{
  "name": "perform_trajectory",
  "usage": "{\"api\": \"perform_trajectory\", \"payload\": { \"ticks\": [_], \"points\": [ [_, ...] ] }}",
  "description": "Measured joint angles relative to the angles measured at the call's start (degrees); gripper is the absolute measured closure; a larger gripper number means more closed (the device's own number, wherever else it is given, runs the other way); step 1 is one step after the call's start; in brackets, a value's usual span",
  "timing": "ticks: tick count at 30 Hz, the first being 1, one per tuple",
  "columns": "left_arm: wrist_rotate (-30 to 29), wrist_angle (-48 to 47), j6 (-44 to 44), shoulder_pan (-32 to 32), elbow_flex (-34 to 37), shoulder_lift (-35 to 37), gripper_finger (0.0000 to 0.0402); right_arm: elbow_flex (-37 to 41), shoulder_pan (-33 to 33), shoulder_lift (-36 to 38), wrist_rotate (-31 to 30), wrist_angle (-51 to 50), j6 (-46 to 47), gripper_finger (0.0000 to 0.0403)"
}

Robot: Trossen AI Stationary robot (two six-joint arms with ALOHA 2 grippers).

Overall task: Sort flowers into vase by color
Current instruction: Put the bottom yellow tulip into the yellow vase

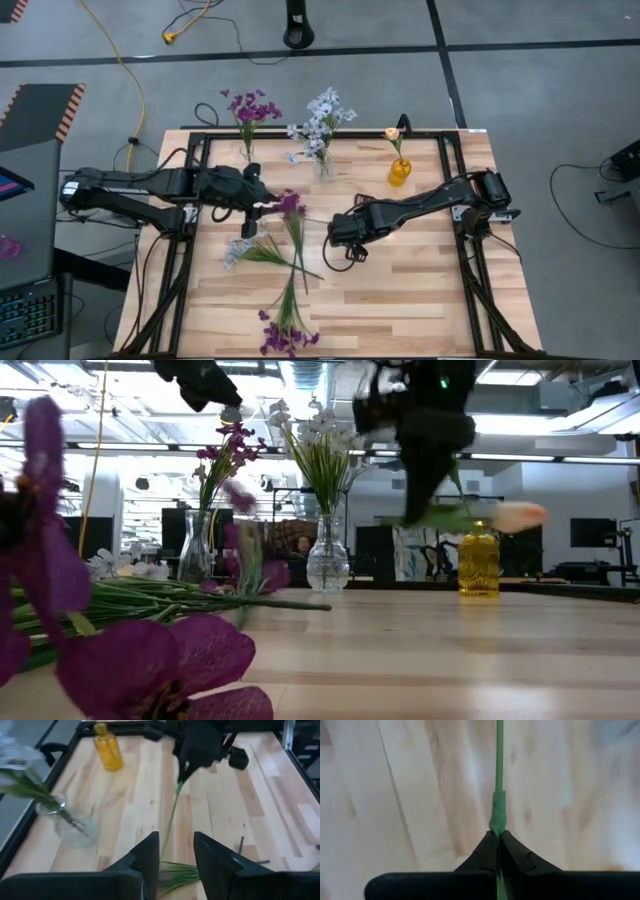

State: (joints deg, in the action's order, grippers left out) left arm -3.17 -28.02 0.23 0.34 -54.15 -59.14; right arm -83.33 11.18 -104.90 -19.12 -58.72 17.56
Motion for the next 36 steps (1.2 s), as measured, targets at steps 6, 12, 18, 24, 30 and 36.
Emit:
{"api": "perform_trajectory", "payload": {
  "ticks": [6, 12, 18, 24, 30, 36],
  "points": [
    [0.4, 3.6, 2.1, 0.0, 0.0, -4.9, 0.0253, -5.0, 0.1, 0.0, -6.4, 0.8, -15.2, 0.0366],
    [0.4, 7.4, 0.4, 0.0, 0.0, -8.1, 0.0231, -7.4, 0.1, 0.0, -12.3, 2.7, -27.8, 0.0366],
    [0.5, 9.7, -2.7, 0.0, 0.0, -9.6, 0.0237, -7.6, 0.0, 0.0, -19.0, 8.2, -40.4, 0.0366],
    [2.9, 10.2, -7.4, 0.0, 0.0, -12.0, 0.0240, -7.6, -0.1, 0.0, -27.3, 16.2, -50.6, 0.0366],
    [2.8, 11.1, -8.2, 0.0, 0.0, -15.0, 0.0240, -7.6, -0.1, 0.0, -27.6, 21.0, -58.5, 0.0366],
    [2.0, 11.2, -8.5, 0.0, 0.0, -15.7, 0.0240, -7.6, 0.0, 0.0, -27.6, 21.8, -60.1, 0.0366]
  ]
}}
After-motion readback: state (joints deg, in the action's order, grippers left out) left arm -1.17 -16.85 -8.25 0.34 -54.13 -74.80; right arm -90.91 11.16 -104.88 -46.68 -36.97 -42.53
